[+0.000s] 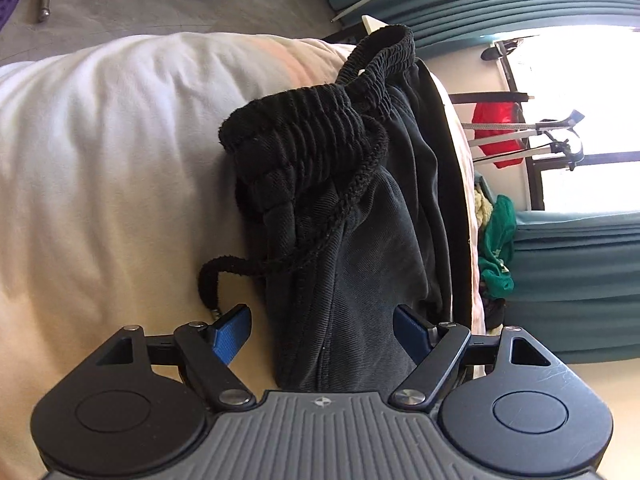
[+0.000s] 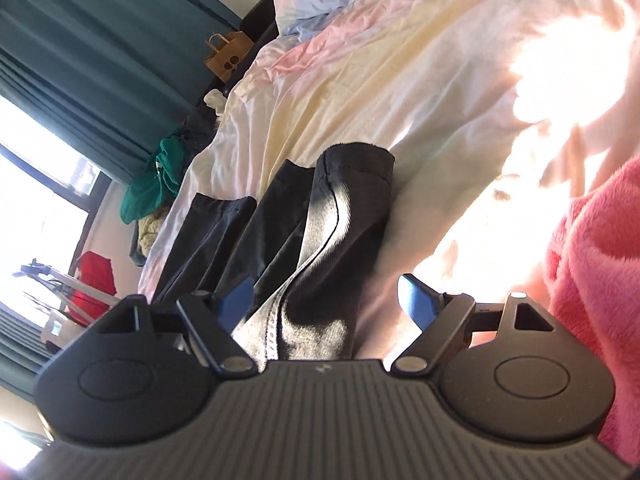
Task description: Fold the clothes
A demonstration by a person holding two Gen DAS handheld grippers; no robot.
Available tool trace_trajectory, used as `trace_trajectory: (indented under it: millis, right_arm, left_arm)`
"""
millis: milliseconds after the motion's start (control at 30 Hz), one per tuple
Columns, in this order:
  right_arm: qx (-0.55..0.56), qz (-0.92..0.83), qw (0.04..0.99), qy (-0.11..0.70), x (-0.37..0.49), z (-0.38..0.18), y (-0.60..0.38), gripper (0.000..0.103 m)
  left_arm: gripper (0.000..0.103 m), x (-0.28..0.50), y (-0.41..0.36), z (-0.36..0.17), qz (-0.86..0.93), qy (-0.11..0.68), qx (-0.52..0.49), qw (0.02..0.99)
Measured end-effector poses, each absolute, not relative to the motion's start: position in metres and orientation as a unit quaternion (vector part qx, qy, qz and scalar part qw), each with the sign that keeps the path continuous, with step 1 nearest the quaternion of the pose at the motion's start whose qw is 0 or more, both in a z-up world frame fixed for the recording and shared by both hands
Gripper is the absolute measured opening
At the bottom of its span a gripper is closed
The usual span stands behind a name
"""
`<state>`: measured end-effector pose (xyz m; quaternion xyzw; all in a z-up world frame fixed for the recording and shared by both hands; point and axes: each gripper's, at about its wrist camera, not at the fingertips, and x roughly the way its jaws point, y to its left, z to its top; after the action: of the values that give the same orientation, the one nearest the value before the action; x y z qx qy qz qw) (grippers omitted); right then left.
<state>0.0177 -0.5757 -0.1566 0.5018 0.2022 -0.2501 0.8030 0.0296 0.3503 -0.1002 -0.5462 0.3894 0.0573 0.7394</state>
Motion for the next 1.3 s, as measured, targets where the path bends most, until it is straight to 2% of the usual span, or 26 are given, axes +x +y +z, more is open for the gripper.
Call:
trace_trajectory:
  millis: [400,600,933,1133,1233,1267,1300]
  right_arm:
    - [0.517,-0.237,0.792,0.223,0.057,-0.197,-0.581,0.077]
    - [0.463,-0.229,0.828,0.216,0.069,-0.199,-0.58,0.076]
    - [0.445,-0.172,0.87,0.129,0.078,-0.177,-0.572,0.077]
    - [0.49,-0.199,0.833,0.16,0.084,-0.201,-0.586,0.076]
    - [0.517,-0.199,0.815,0.17,0.086,-0.212,-0.59,0.067]
    - [0.523,-0.196,0.812,0.169,0.086,-0.213,-0.59,0.054]
    - [0.522,-0.196,0.812,0.172,0.087,-0.212,-0.588,0.037]
  left_arm:
    - [0.08,0.018,0.346,-0.09,0.089,0.401,-0.516,0.752]
    - [0.08,0.011,0.315,-0.083,0.09,0.399,-0.521,0.749]
    - [0.08,0.012,0.302,-0.082,0.096,0.4,-0.511,0.754]
    - [0.079,0.012,0.297,-0.081,0.093,0.402,-0.499,0.762]
    - [0.079,0.008,0.295,-0.082,0.089,0.395,-0.508,0.76]
    - [0.079,0.006,0.294,-0.082,0.086,0.392,-0.511,0.76]
    - [0.078,0.004,0.292,-0.082,0.084,0.389,-0.513,0.76]
